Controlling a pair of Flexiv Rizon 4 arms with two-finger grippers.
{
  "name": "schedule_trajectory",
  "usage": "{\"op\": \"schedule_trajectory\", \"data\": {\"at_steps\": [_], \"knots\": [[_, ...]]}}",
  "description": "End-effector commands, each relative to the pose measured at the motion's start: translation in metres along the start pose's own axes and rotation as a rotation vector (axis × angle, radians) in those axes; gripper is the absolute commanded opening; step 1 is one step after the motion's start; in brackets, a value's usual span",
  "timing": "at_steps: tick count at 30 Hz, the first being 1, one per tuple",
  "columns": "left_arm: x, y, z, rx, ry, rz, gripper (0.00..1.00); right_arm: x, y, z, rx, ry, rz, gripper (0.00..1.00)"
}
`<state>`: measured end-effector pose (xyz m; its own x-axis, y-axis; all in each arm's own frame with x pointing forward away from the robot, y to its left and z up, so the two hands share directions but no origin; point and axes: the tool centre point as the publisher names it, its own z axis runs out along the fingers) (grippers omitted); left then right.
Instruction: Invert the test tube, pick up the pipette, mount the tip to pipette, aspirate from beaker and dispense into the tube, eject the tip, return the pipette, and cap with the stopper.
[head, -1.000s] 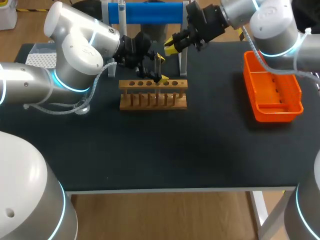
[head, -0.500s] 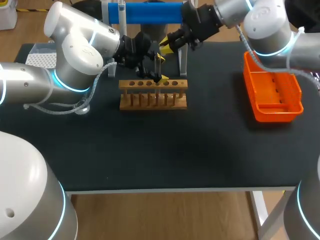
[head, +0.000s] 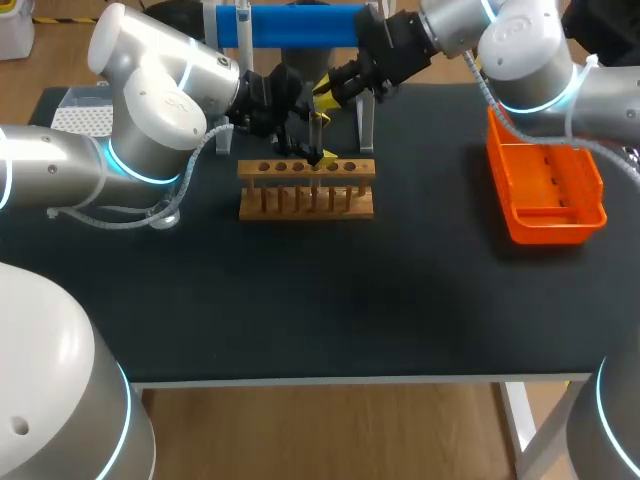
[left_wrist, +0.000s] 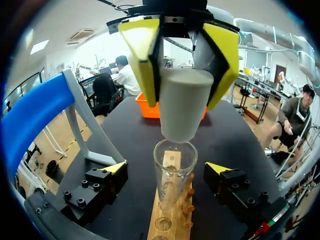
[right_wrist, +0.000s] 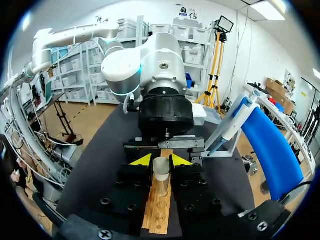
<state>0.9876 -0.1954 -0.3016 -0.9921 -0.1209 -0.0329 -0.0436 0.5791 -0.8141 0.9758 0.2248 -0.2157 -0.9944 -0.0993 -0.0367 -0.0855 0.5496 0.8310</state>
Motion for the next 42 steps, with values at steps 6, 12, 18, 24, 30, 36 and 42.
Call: {"op": "schedule_trajectory", "data": {"at_steps": [6, 12, 18, 24, 30, 36, 42], "knots": [[-0.001, -0.0002, 0.0003, -0.003, 0.003, -0.001, 1.0, -0.0011, -0.0016, 0.0048, 0.003, 0.005, 0.001, 0.0], [-0.001, -0.0002, 0.0003, -0.003, 0.003, -0.001, 1.0, -0.0007, -0.0043, 0.0076, 0.008, 0.007, 0.002, 0.0], [-0.001, -0.0002, 0.0003, -0.003, 0.003, -0.001, 1.0, 0.0006, -0.006, 0.0091, 0.013, 0.009, 0.003, 0.0], [-0.001, -0.0002, 0.0003, -0.003, 0.003, -0.001, 1.0, 0.0012, -0.0051, 0.0087, 0.01, 0.009, 0.003, 0.0], [-0.001, -0.0002, 0.0003, -0.003, 0.003, -0.001, 1.0, 0.0002, -0.0022, 0.007, 0.003, 0.003, -0.002, 0.0], [-0.001, -0.0002, 0.0003, -0.003, 0.003, -0.001, 1.0, -0.0003, -0.001, 0.0067, 0.0, 0.0, -0.005, 0.0], [-0.001, -0.0002, 0.0003, -0.003, 0.003, -0.001, 1.0, -0.0002, -0.0018, 0.008, 0.001, 0.002, -0.005, 0.0]]}}
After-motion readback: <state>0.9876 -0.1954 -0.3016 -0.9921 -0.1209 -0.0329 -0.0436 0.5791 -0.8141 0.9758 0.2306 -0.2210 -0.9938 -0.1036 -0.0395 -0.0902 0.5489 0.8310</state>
